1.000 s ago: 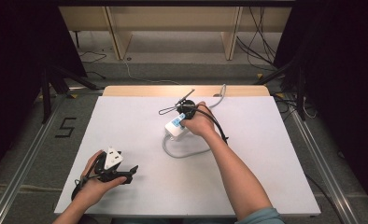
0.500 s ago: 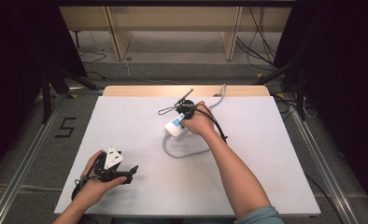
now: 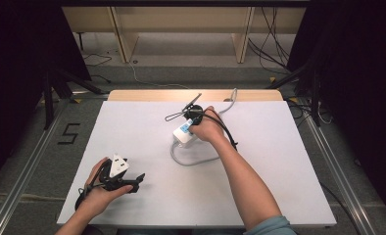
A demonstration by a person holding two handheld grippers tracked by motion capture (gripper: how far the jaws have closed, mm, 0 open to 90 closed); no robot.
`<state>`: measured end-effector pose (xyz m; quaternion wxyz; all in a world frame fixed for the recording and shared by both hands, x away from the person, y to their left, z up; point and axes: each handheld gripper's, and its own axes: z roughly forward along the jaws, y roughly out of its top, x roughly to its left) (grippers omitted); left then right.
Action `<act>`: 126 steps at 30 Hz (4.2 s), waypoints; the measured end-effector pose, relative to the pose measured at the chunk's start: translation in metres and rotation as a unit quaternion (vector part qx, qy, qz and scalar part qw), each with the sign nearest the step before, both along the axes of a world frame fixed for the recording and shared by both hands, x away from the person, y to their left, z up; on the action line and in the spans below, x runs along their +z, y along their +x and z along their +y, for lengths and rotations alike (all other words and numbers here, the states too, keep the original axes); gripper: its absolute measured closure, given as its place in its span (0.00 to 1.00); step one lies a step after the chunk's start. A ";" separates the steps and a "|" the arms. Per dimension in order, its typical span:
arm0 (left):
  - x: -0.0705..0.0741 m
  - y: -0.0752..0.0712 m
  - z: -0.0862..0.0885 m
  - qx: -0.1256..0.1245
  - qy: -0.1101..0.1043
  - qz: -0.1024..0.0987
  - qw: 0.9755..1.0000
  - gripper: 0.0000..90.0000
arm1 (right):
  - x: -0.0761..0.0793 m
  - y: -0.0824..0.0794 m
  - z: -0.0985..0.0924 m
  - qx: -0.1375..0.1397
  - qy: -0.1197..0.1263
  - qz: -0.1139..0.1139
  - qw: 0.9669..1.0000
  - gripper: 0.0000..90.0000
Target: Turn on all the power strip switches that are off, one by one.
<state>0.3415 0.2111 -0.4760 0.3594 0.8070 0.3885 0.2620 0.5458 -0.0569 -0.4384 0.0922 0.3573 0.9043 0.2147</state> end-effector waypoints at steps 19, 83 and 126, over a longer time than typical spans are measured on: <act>0.000 0.000 0.001 0.002 0.000 -0.001 1.000 0.20 | 0.002 -0.002 0.000 0.000 -0.002 -0.008 1.000 1.00; -0.001 0.001 0.002 0.002 -0.002 0.002 1.000 0.20 | 0.018 0.027 -0.046 -0.066 -0.007 -0.043 0.997 1.00; -0.001 0.001 0.002 0.002 -0.001 0.003 1.000 0.20 | 0.006 0.037 -0.050 -0.083 -0.021 -0.037 0.996 1.00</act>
